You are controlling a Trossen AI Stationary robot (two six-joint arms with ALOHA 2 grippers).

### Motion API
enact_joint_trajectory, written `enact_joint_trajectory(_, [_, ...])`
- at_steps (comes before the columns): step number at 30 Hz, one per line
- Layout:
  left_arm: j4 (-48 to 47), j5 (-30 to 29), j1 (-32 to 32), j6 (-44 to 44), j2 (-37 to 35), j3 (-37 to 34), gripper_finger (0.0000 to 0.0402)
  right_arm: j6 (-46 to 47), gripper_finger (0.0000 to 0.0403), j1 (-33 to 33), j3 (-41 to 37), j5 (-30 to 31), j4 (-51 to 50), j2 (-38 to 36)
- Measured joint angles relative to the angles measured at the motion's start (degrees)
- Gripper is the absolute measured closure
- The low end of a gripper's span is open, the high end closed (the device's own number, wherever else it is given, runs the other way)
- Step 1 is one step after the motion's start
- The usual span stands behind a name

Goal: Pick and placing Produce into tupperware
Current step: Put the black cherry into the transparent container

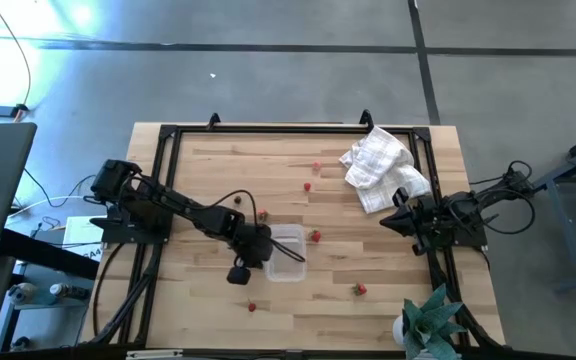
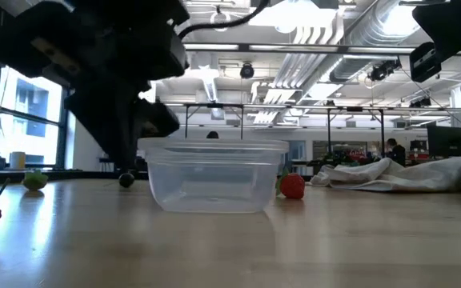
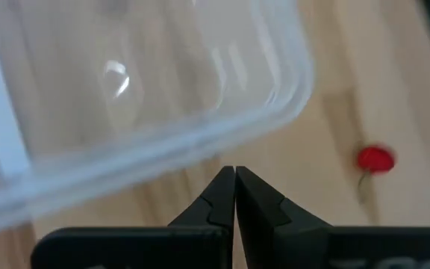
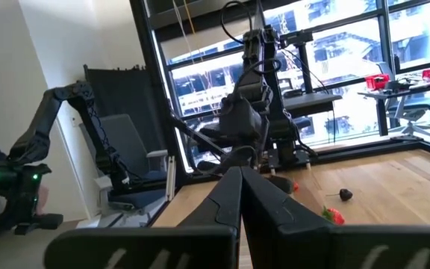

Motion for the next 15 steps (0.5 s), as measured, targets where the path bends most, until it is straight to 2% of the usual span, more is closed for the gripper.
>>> enact_joint_trajectory(8, [-3.5,-0.1,0.0,-1.8,-0.1,0.0,0.0399,0.0,0.0402,0.0,0.0,0.0,-0.1,0.0])
enact_joint_trajectory(15, [-9.2,-1.2,0.1,-3.9,-5.8,0.0,0.0399,0.0,0.0402,0.0,0.0,0.0,-0.1,0.0])
